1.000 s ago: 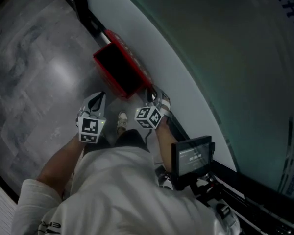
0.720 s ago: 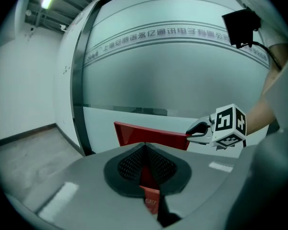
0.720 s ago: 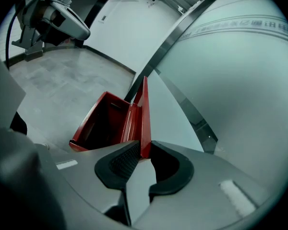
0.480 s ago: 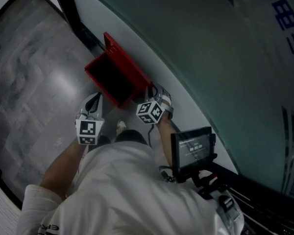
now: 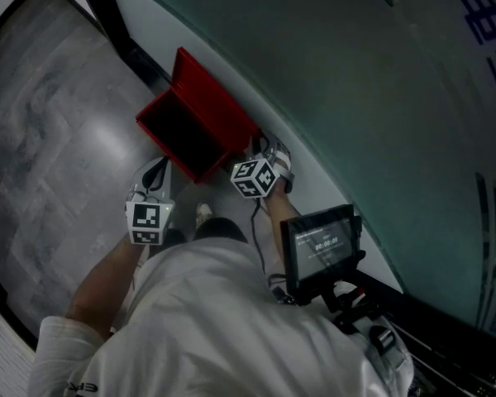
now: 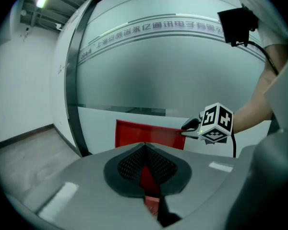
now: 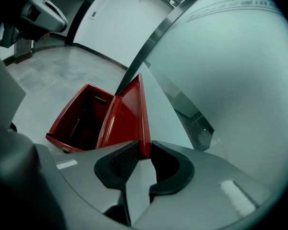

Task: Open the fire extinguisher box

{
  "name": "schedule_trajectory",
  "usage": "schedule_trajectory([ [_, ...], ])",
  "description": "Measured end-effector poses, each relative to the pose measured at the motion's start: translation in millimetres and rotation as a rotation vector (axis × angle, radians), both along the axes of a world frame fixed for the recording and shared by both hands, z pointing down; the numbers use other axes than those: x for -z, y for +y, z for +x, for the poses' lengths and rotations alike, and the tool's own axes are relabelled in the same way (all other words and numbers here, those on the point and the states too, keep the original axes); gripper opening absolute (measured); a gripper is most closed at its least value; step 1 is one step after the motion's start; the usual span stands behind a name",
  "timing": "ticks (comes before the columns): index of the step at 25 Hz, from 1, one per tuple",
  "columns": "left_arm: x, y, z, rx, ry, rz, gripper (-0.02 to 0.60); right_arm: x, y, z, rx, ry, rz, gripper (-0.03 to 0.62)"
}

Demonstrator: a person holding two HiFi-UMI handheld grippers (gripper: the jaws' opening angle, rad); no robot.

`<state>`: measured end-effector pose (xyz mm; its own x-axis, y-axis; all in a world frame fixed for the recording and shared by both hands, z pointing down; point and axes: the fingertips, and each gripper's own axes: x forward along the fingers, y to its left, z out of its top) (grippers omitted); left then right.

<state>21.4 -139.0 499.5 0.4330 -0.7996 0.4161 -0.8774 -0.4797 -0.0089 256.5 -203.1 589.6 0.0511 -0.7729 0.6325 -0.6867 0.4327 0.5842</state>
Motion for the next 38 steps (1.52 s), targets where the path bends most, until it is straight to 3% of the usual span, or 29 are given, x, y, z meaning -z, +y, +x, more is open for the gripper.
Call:
schedule_trajectory([
  [18, 6.9, 9.7, -0.6, 0.028, -0.009, -0.003, 0.002, -2.5, -9.8, 40.5, -0.167, 0.089, 0.018, 0.095],
  [31, 13.0, 9.7, 0.0, 0.036, -0.012, -0.004, 0.002, -5.3, -10.0, 58.7, -0.224, 0.221, 0.049, 0.096],
  [38, 13.2, 10.4, -2.9, 0.037, -0.017, -0.006, 0.002, -3.0, -10.3, 59.9, -0.227, 0.230, 0.073, 0.096],
])
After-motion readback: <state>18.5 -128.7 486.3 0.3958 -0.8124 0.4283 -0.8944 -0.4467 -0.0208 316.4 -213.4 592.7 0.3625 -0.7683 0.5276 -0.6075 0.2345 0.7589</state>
